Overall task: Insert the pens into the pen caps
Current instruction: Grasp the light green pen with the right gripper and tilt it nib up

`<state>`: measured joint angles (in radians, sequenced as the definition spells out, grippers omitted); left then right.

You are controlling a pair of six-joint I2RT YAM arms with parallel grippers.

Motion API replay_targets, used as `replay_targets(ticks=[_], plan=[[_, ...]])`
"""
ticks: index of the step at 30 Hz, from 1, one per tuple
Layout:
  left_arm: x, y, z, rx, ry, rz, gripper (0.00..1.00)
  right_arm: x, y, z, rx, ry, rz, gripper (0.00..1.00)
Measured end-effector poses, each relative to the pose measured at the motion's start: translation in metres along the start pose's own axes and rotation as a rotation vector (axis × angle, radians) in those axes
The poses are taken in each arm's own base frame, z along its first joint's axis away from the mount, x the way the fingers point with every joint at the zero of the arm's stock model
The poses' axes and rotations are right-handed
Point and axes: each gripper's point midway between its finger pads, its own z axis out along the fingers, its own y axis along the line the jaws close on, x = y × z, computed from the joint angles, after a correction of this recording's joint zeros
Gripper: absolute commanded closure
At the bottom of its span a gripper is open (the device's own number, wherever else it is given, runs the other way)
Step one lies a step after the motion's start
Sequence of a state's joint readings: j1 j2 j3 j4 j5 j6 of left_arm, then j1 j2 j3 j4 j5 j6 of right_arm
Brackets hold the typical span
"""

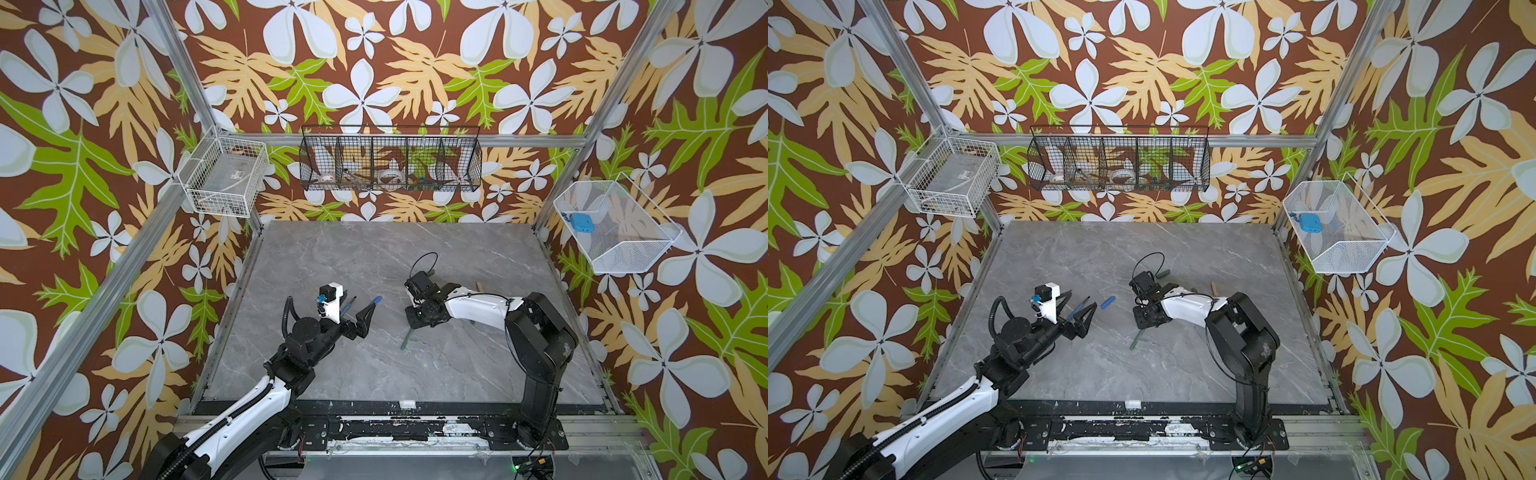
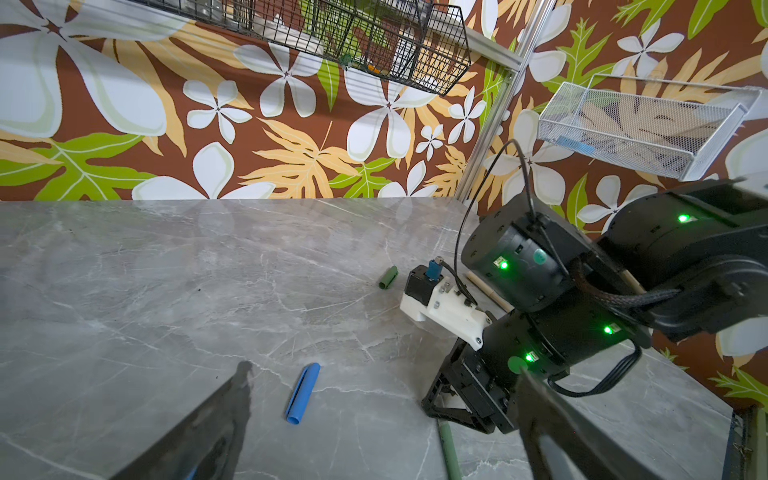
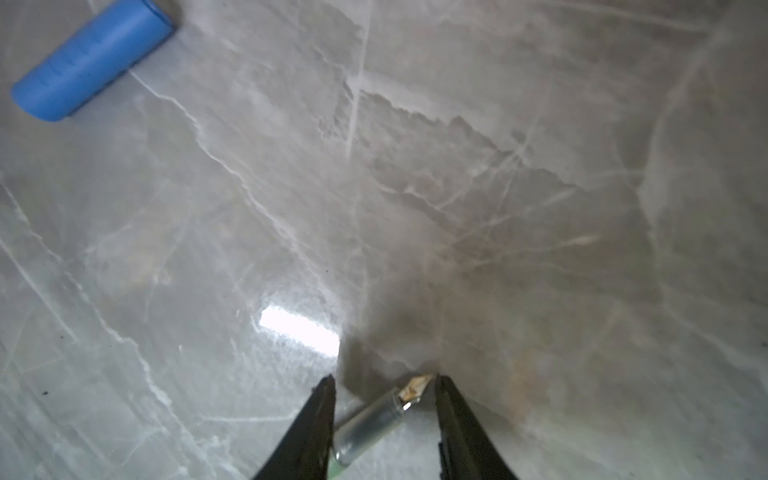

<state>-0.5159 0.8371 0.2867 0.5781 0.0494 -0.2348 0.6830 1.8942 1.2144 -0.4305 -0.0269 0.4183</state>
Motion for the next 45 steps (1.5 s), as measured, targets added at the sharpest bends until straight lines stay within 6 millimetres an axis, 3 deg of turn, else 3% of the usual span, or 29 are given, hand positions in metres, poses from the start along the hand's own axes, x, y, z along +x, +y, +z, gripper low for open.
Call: replay_targets(ticks=[6,9,15,31,37,45], plan=[[0.006,0.002,0.003,-0.006,0.022,-0.002,0.0,-0.008,0.003,-0.023,-0.013,-0.044,0.028,0.5],[0.004,0.001,0.004,-0.005,0.02,-0.005,0.0,-0.001,0.002,-0.028,-0.024,-0.048,0.068,0.49],[-0.001,-0.001,0.002,0.003,0.004,-0.008,0.0,0.017,0.009,-0.017,-0.079,0.019,0.143,0.49],[-0.002,-0.001,-0.001,0.002,0.004,-0.006,0.0,0.013,0.035,0.0,-0.131,0.04,0.167,0.49],[-0.002,-0.001,-0.001,0.002,0.006,-0.002,0.0,0.013,0.028,0.003,-0.081,0.042,0.159,0.52],[0.002,0.0,0.001,-0.002,0.019,0.0,0.0,0.002,0.021,0.013,-0.032,0.006,0.115,0.71]])
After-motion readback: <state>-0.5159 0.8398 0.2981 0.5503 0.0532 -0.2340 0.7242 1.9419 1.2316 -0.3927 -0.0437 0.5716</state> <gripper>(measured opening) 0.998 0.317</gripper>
